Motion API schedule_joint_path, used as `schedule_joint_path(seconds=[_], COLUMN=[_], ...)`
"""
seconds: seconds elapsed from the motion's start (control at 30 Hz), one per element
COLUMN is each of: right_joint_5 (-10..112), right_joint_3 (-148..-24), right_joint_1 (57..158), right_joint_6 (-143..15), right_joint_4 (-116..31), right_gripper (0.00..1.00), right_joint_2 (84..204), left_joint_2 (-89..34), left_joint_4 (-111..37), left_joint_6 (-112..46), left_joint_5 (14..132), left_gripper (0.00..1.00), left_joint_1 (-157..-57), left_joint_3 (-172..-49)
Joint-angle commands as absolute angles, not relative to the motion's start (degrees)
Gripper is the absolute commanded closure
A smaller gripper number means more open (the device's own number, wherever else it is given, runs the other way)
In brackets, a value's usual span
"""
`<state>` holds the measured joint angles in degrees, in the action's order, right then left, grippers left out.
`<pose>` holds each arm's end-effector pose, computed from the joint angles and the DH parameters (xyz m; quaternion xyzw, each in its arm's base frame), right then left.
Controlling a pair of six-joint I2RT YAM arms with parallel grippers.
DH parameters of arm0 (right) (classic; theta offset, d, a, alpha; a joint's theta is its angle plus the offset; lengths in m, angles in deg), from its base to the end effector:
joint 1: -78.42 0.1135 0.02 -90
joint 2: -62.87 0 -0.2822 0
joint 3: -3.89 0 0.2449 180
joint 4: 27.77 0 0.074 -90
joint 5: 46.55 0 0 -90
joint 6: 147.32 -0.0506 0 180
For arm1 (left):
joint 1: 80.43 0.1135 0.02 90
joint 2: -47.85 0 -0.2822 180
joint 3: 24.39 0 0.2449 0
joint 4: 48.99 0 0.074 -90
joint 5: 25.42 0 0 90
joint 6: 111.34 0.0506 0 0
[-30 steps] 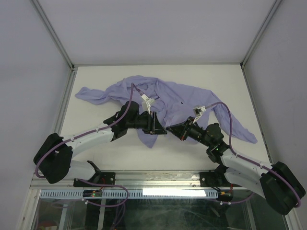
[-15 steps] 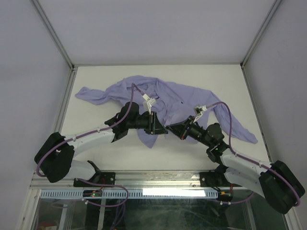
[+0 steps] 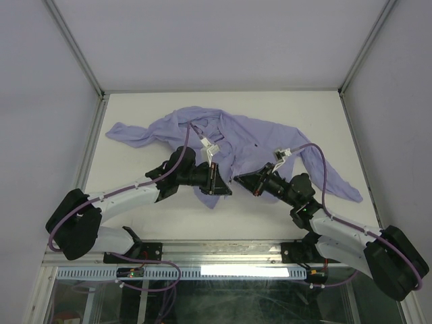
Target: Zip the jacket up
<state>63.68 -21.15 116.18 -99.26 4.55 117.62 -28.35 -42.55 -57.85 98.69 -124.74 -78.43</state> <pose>0.1404 0.1309 0.2281 -0.1021 0.6843 0.5492 0.4687 0.1814 -0.2168 0.2397 0.2053 0.8100 -0.5084 0.2082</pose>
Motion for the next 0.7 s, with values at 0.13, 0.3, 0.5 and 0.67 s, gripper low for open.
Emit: schedule_joint_path(seconds=[0.13,0.3,0.5,0.67], right_joint_5=[60.37,59.50,59.50,59.50], right_joint_3=[-21.33,-20.81,-19.76,-19.36], right_joint_1=[115.60,115.62,115.52,115.55], right_joint_6=[-97.38,-95.73,-95.73,-95.73], right_joint_4=[5.40,-5.32,-11.69,-11.94], right_gripper=[1.00,1.00,1.00,1.00], right_joint_2=[113.89,107.64,102.63,102.13], left_joint_2=[-26.83,-26.48,-34.47,-43.92], left_joint_4=[-22.82,-8.98,7.17,15.16], left_joint_6=[-54.65,-54.45,-52.78,-50.56], left_joint_5=[88.45,79.01,68.93,61.15], left_gripper=[0.63,0.53,0.50,0.50], left_joint_1=[-125.17,-125.19,-125.78,-128.97], left_joint_3=[-83.91,-88.67,-96.96,-105.03])
